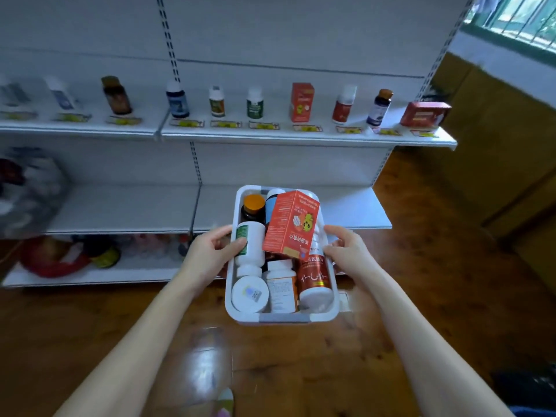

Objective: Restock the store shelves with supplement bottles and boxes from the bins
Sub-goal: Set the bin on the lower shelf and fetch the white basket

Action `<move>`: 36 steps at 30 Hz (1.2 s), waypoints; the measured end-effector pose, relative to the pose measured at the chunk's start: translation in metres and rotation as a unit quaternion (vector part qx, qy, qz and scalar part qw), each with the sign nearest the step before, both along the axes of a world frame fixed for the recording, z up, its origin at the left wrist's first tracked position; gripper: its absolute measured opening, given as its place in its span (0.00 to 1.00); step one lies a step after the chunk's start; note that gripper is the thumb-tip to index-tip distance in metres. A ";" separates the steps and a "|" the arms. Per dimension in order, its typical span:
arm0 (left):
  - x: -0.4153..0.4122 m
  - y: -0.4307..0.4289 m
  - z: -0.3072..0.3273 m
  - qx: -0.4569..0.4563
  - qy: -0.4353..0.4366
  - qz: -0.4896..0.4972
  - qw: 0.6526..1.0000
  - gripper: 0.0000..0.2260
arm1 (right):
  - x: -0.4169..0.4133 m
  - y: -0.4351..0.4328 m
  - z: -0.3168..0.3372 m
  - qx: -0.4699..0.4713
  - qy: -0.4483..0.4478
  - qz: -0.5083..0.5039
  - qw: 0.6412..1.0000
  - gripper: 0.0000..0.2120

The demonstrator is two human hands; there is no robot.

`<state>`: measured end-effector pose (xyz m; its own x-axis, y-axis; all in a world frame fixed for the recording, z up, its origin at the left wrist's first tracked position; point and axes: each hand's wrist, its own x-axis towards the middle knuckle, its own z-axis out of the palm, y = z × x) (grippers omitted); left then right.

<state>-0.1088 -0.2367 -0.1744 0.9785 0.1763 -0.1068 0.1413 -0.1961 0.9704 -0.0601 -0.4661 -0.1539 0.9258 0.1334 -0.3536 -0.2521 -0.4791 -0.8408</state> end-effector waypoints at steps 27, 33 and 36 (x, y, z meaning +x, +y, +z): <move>0.209 0.173 -0.134 0.004 0.110 0.040 0.993 0.09 | 0.212 0.182 -0.140 -0.017 0.093 -0.041 0.995 0.19; 0.269 0.176 -0.188 -0.010 0.149 0.054 0.987 0.10 | 0.271 0.186 -0.191 -0.012 0.114 -0.036 0.993 0.21; 0.295 0.176 -0.219 -0.014 0.163 0.057 0.985 0.12 | 0.299 0.187 -0.221 -0.012 0.117 -0.046 0.992 0.21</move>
